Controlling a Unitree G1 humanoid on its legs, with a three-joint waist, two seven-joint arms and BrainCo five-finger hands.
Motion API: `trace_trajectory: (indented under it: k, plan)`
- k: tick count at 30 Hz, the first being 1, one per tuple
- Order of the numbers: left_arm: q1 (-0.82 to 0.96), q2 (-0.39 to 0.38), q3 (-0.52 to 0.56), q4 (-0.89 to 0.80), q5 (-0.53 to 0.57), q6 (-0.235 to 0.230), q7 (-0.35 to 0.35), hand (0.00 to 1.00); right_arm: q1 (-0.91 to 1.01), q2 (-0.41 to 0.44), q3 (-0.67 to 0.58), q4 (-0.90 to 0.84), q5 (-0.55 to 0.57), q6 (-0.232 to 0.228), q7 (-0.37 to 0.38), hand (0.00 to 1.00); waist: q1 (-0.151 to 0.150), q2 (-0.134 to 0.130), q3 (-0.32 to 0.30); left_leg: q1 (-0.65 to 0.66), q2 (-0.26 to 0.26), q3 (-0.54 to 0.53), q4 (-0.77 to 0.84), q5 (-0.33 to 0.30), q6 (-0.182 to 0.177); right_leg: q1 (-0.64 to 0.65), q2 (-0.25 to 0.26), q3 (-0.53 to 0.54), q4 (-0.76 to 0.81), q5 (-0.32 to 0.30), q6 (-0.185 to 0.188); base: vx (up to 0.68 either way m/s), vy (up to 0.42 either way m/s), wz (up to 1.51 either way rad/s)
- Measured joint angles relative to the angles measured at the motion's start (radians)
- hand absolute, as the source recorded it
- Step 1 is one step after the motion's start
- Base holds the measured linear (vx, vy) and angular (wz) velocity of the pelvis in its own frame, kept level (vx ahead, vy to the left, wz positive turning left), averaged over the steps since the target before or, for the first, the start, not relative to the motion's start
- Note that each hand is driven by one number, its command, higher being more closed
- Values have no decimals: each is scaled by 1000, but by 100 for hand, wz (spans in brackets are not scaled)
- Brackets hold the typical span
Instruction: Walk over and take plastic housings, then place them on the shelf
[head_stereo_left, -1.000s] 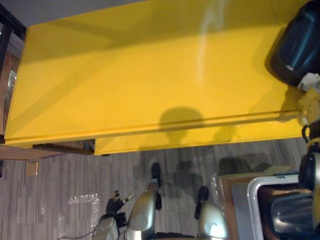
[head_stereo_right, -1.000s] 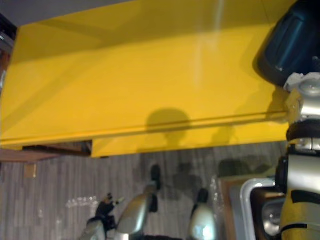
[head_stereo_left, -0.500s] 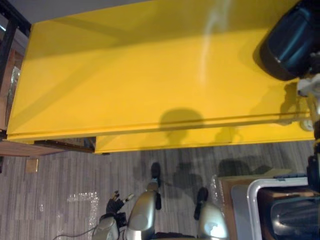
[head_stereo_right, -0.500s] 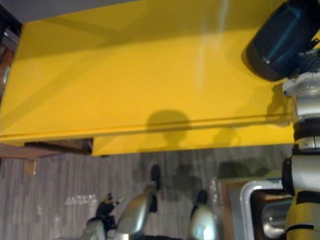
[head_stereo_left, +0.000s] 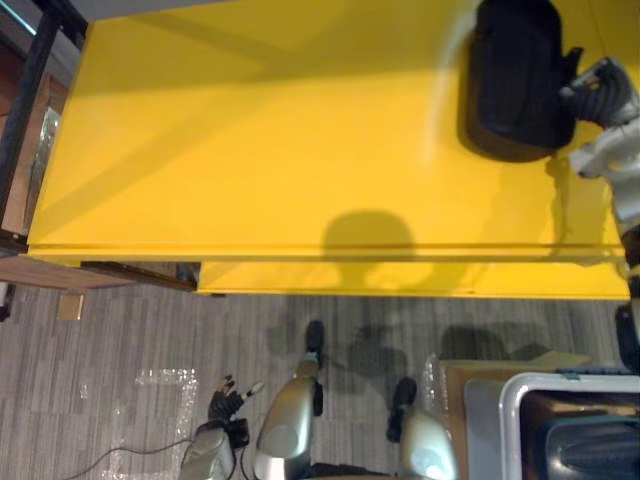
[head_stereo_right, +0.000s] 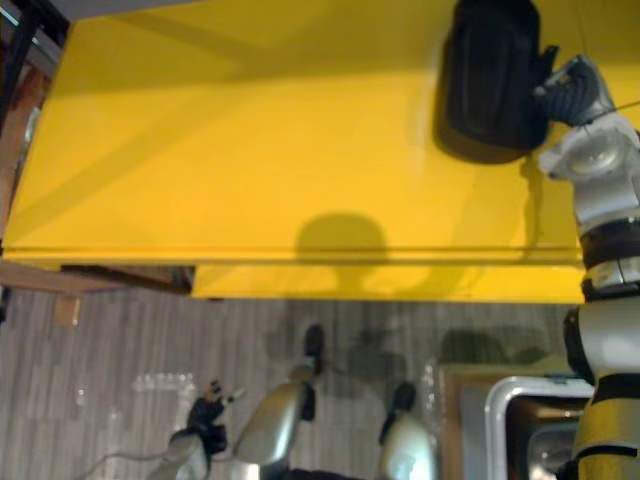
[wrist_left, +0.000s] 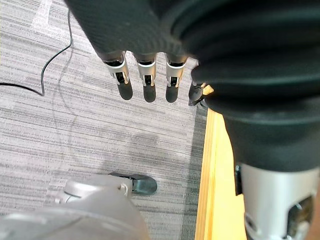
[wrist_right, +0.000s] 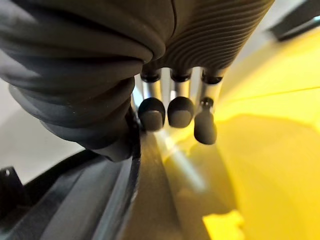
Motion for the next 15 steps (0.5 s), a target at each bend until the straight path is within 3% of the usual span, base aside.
trace_trajectory:
  k: [6,7,11,15]
  plan:
    - [2,15,32,-2,5,6,0,0,-3,-32,39,-28,-52,-2,52,100,3,-33,3,-1,1,4,0,0,0,1,1,0,-6,1,1,0,0,0]
    - [1,16,33,-3,5,11,0,0,-3,-46,53,-34,-67,-4,57,0,3,-43,2,-1,1,4,0,0,0,3,2,0,-11,3,2,0,0,0]
    - [2,31,35,-7,5,20,0,0,-2,-87,61,-64,-77,-29,85,0,4,-70,1,-2,2,10,0,0,0,7,3,2,-25,10,2,15,-9,-1]
    - [2,53,48,-15,6,20,0,0,-1,-117,61,-91,-23,-44,78,0,4,-78,3,-1,4,12,0,0,0,16,7,2,-42,19,2,2,-2,-1]
